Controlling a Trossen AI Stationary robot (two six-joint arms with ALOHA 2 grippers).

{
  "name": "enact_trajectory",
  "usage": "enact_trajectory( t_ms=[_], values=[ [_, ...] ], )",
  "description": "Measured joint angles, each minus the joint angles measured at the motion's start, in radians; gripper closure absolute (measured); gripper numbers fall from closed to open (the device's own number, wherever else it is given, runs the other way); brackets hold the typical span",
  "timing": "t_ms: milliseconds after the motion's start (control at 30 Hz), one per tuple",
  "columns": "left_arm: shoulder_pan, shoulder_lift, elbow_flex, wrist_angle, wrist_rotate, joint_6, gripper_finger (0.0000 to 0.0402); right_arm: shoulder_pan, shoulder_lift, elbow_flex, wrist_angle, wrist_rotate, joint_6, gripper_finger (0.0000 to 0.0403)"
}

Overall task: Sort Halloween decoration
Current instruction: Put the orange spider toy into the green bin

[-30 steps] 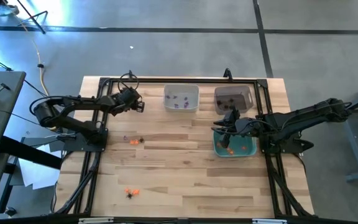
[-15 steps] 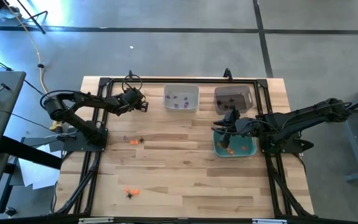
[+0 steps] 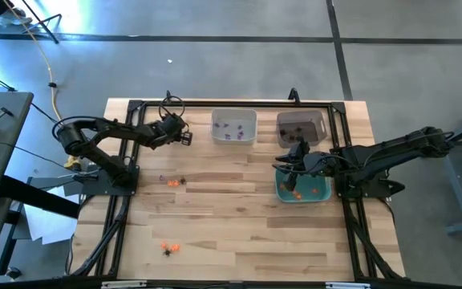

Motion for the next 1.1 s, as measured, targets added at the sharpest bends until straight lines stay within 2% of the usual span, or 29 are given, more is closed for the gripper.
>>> enact_trajectory(
  t_ms=[133, 467, 533, 633, 900, 1100],
  values=[
    [-0.013, 0.001, -0.001, 0.005, -0.004, 0.000, 0.0399, 0.000, 0.000, 0.000, 0.000, 0.000, 0.000, 0.0269],
    [-0.054, 0.000, 0.022, -0.003, -0.025, 0.019, 0.0402, 0.000, 0.000, 0.000, 0.000, 0.000, 0.000, 0.0269],
    [-0.068, -0.015, 0.031, -0.019, 0.004, 0.019, 0.0401, 0.000, 0.000, 0.000, 0.000, 0.000, 0.000, 0.0269],
    [-0.084, -0.058, 0.042, -0.043, 0.010, 0.019, 0.0401, 0.000, 0.000, 0.000, 0.000, 0.000, 0.000, 0.0269],
    [-0.139, -0.212, 0.043, -0.125, -0.075, 0.016, 0.0401, 0.000, 0.000, 0.000, 0.000, 0.000, 0.000, 0.0269],
    [-0.204, -0.328, 0.044, -0.121, -0.090, 0.017, 0.0401, 0.000, 0.000, 0.000, 0.000, 0.000, 0.000, 0.0269]
  ],
)
